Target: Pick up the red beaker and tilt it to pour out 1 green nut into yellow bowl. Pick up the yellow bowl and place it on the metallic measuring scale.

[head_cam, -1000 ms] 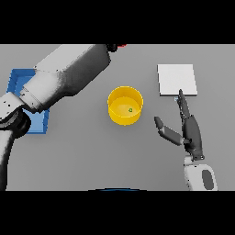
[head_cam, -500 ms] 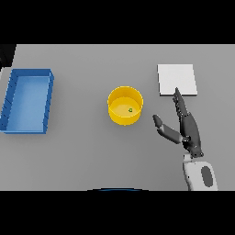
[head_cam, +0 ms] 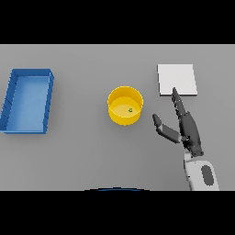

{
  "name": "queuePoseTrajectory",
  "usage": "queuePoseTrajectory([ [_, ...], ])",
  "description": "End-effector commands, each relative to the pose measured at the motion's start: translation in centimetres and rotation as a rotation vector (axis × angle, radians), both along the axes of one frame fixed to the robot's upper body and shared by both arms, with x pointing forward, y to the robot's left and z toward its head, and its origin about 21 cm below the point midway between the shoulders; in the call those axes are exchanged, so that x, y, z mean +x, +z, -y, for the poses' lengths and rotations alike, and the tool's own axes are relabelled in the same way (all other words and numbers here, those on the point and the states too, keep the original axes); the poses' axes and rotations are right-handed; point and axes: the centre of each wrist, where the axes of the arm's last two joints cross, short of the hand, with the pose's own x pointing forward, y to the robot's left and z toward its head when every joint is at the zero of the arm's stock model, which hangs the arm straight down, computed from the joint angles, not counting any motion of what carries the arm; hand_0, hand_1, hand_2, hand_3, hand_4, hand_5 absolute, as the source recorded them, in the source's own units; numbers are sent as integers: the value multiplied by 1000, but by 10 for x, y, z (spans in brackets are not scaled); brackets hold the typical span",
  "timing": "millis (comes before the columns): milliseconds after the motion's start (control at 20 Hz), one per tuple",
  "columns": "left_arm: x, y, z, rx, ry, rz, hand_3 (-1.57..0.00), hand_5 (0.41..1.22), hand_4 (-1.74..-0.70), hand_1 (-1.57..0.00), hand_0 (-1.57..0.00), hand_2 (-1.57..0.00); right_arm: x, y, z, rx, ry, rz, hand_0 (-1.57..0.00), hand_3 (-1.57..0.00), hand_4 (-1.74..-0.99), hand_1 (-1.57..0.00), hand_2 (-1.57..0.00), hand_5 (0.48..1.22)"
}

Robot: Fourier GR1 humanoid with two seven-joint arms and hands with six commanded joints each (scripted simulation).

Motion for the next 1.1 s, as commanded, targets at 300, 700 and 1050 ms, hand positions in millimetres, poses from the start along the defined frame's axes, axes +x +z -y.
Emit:
queuePoseTrajectory([
  [300,-27,-98,-34,-235,149,-24,-1570,1221,-1741,-1571,-1571,-1571,-5,-6,7,-2,8,19,1,1,-1151,1,1,676],
  [700,-73,-149,-27,-346,204,-49,-1571,925,-1741,-1571,-1571,-1571,-4,-4,5,-10,0,10,1,1,-1157,1,1,671],
  [1050,-105,-130,-23,-403,37,-189,-539,664,-976,-550,-601,-522,-6,-5,7,2,1,14,1,1,-1153,1,1,670],
])
